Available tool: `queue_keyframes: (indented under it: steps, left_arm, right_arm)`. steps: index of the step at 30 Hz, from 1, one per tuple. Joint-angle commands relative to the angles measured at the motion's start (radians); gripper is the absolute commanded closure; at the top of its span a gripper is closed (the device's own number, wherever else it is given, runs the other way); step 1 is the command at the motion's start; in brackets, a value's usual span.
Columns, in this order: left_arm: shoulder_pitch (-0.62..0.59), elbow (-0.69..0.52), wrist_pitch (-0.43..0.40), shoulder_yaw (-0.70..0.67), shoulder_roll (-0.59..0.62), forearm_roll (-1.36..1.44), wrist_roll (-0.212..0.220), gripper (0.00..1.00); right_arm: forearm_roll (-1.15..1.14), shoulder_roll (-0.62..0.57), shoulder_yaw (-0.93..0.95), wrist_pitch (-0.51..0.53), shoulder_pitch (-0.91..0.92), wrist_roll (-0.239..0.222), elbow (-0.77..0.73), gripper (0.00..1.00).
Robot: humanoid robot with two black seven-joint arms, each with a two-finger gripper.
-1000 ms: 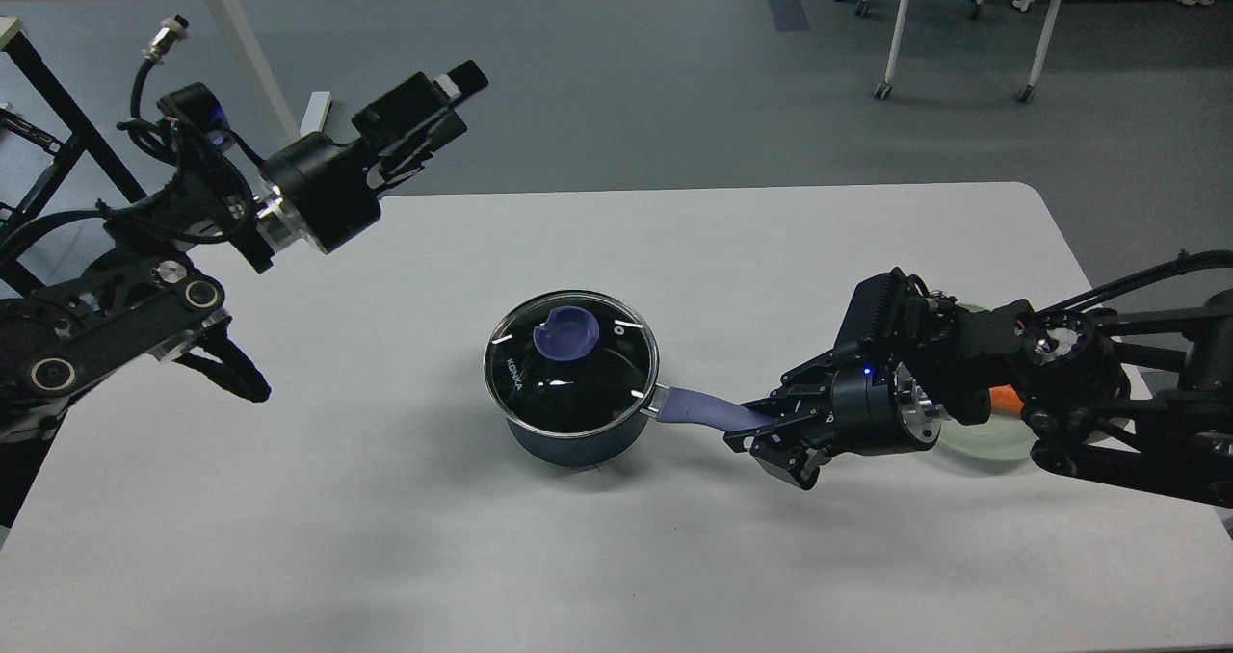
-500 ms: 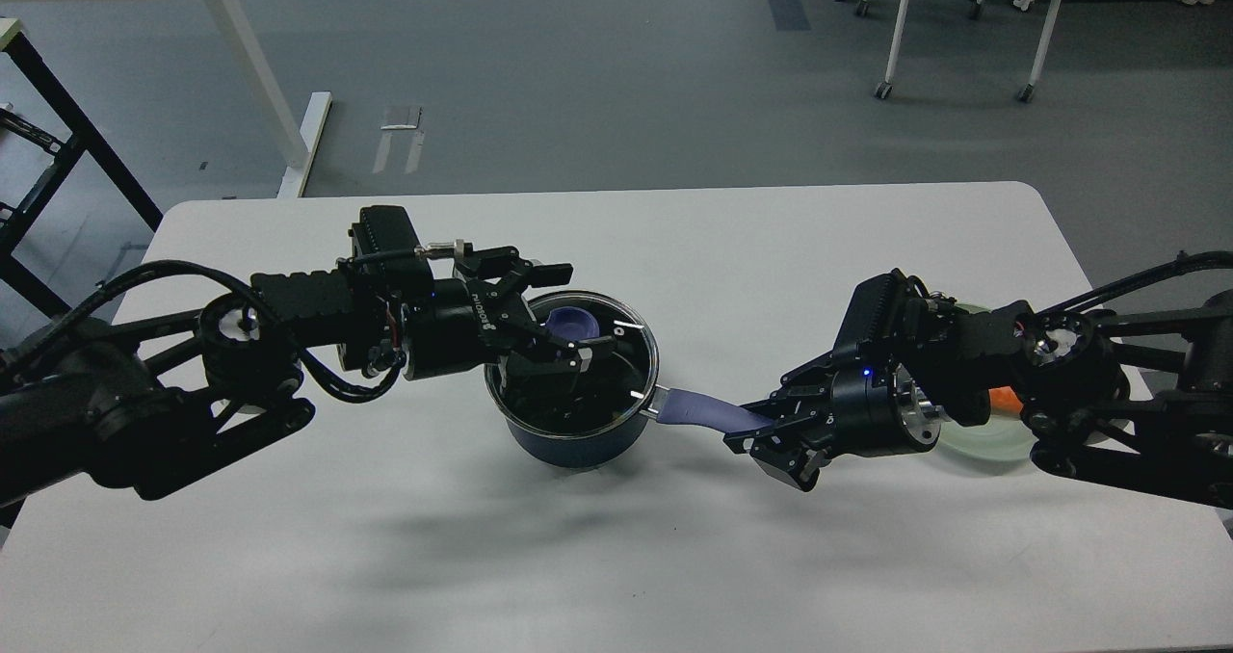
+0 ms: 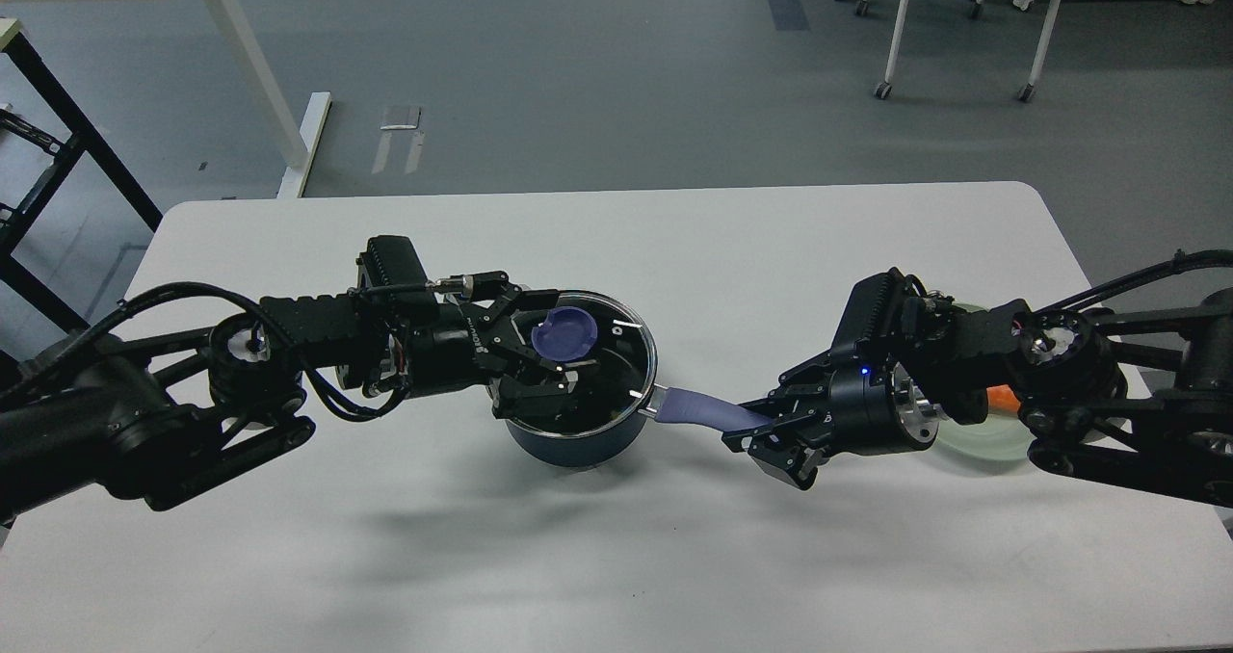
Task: Open pot lid
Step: 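Move the left gripper over the pot to the purple lid knob, then close the left gripper on the purple lid knob, then lift the glass lid off the pot and carry it toward the left arm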
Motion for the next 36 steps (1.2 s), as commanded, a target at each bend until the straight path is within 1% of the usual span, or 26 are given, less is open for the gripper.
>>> queue_keyframes:
  steps: [1,3,4,5,9,15,21,25,28,30,31,33,36]
  left_arm:
    - [-0.004,0.000,0.001,0.029,0.004,0.001,0.000,0.29]
    - [-0.004,0.000,0.001,0.032,0.007,0.001,-0.003,0.43]
    - [-0.006,0.000,0.001,0.032,0.008,0.000,-0.003,0.47]
    - [-0.006,0.000,0.001,0.032,0.008,0.000,-0.005,0.50]
    - [-0.010,-0.001,0.002,0.029,0.008,-0.002,-0.005,0.57]
    - [-0.027,-0.003,0.004,0.021,0.013,-0.009,-0.005,0.59]
    - [-0.066,-0.014,0.025,0.017,0.069,-0.046,-0.009,0.59]
    - [-0.098,-0.014,0.025,0.018,0.169,-0.140,-0.009,0.59]
    - [-0.095,-0.014,0.030,0.030,0.279,-0.193,-0.009,0.59]
    - [-0.070,-0.005,0.048,0.043,0.352,-0.201,-0.008,0.59]
    - [-0.070,-0.005,0.048,0.043,0.352,-0.201,-0.008,0.59]
    - [0.006,0.021,0.111,0.104,0.419,-0.206,-0.011,0.59]
    - [0.068,0.058,0.206,0.155,0.453,-0.212,-0.019,0.59]
  right_arm:
    - [0.002,0.004,-0.001,0.000,-0.002,0.000,0.001,0.79]
    - [0.002,0.004,-0.001,0.000,-0.002,0.000,0.001,0.79]
    - [0.002,0.004,0.001,0.000,-0.002,0.000,-0.001,0.79]
    - [0.002,0.004,0.001,0.000,-0.002,0.000,0.001,0.79]
    - [0.002,0.004,-0.001,0.000,-0.005,0.000,0.001,0.79]
    - [0.002,0.004,-0.001,0.000,-0.007,0.000,0.001,0.79]
    - [0.002,0.004,-0.002,0.000,-0.007,0.002,0.001,0.79]
    - [0.002,0.004,-0.002,0.000,-0.008,0.000,0.001,0.79]
    - [0.002,0.004,-0.002,0.000,-0.008,0.002,0.001,0.79]
    - [0.002,0.002,-0.001,0.000,-0.013,0.000,0.001,0.79]
    - [0.002,0.002,-0.001,0.000,-0.013,0.000,0.001,0.79]
    - [0.002,0.004,-0.002,0.000,-0.022,0.000,0.001,0.79]
    - [0.002,0.004,-0.001,0.000,-0.025,0.000,0.001,0.79]
